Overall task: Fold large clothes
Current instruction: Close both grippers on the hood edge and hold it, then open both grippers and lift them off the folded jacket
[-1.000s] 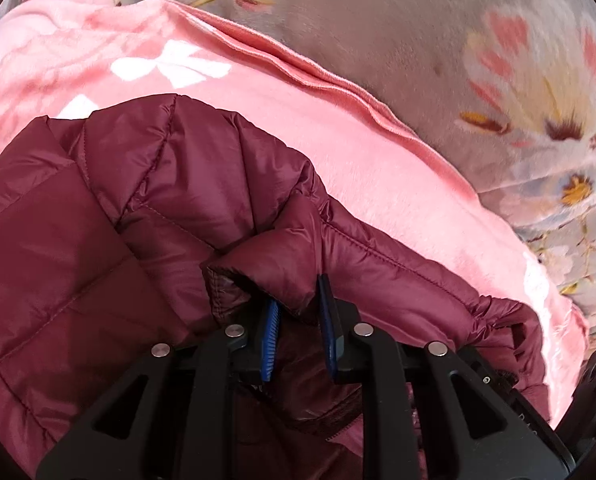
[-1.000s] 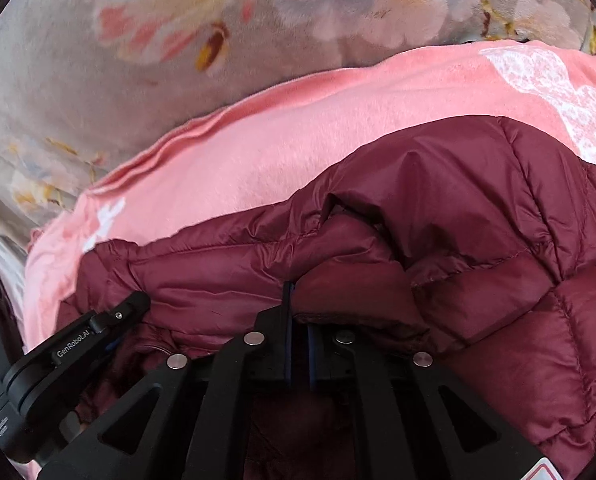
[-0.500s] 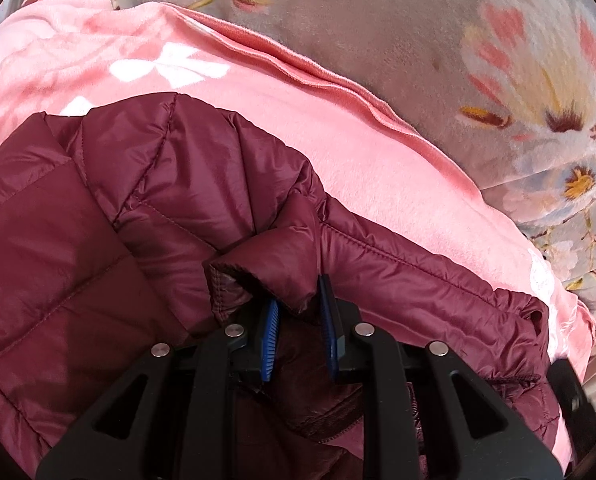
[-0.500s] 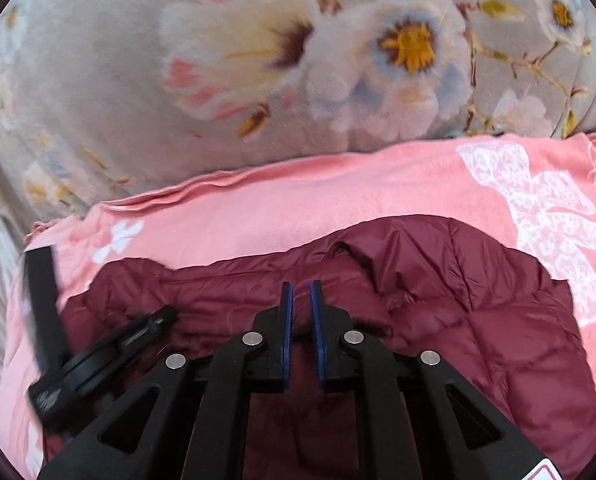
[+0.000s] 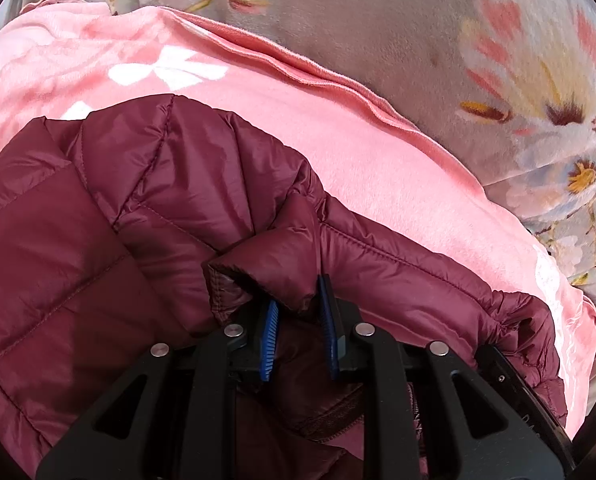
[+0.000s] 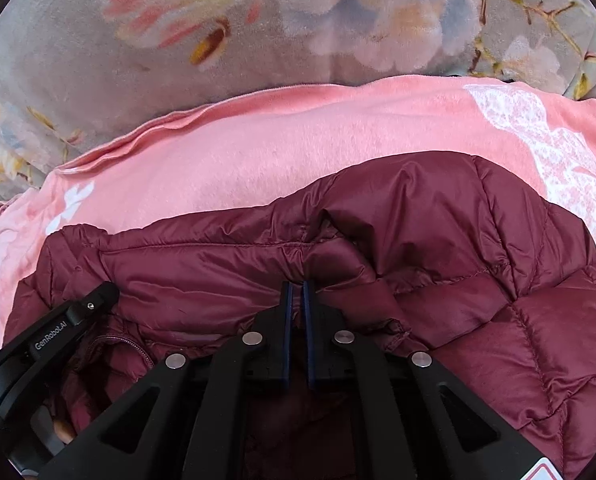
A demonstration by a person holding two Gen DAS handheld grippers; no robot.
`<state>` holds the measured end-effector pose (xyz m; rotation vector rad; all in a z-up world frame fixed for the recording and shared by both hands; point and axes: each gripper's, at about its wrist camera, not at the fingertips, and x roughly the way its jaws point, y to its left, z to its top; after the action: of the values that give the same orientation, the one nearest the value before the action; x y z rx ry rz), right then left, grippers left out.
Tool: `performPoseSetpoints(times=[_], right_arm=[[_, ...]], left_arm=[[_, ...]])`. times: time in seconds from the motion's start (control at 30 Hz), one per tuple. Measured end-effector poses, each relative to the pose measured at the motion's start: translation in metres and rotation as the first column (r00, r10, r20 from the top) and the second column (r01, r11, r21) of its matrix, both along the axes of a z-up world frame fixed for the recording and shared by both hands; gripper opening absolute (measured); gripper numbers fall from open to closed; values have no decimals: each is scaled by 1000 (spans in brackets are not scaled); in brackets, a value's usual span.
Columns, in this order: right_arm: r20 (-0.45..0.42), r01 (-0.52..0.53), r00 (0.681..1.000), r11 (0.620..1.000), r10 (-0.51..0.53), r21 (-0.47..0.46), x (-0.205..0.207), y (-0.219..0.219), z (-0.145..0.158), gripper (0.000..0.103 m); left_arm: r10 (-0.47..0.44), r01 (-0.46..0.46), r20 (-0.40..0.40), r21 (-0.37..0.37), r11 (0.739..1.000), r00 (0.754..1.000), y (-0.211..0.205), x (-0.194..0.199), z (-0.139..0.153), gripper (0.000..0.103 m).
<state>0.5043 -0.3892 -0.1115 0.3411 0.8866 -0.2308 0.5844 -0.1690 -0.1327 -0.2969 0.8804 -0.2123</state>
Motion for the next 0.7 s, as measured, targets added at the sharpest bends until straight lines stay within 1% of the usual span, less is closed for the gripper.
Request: performPoseSetpoints(times=[0.2, 0.33, 0.4, 0.47, 0.53, 0.57, 0.63, 0.67, 0.7], right_arm=[[-26, -9, 1000, 1000, 8, -28, 7, 4, -2, 3], [-29, -11, 1000, 1000, 10, -26, 10, 5, -3, 3], [-23, -10, 1000, 1000, 9, -14, 9, 3, -3, 3], [4, -3, 1000, 1000, 3, 20, 4, -2, -1, 3], [45, 7, 999, 998, -10, 61, -8, -7, 5, 6], [64, 13, 998, 996, -19, 83, -17, -9, 10, 8], [126, 11, 992, 991, -28, 131, -49, -10, 28, 16], [144, 1, 989, 990, -21, 138, -66, -8, 37, 17], [158, -9, 987, 990, -14, 140, -81, -6, 45, 18]], left_arm=[[-3, 3, 0, 42, 999, 1000, -5, 0, 0, 20], [-7, 7, 2, 83, 997, 1000, -12, 2, 1, 20], [-8, 8, 3, 88, 996, 1000, -13, 3, 1, 20], [-9, 8, 5, 71, 997, 1000, -10, 3, 1, 20], [-1, 1, 10, 2, 1000, 1000, 2, 0, 3, 21], [4, -4, 9, -20, 1000, 1000, 8, -3, 5, 22], [12, -11, 30, -49, 999, 999, 23, -20, 18, 28], [14, -10, 55, -57, 998, 998, 31, -32, 26, 38], [7, -3, 84, -44, 999, 996, 37, -47, 36, 48]])
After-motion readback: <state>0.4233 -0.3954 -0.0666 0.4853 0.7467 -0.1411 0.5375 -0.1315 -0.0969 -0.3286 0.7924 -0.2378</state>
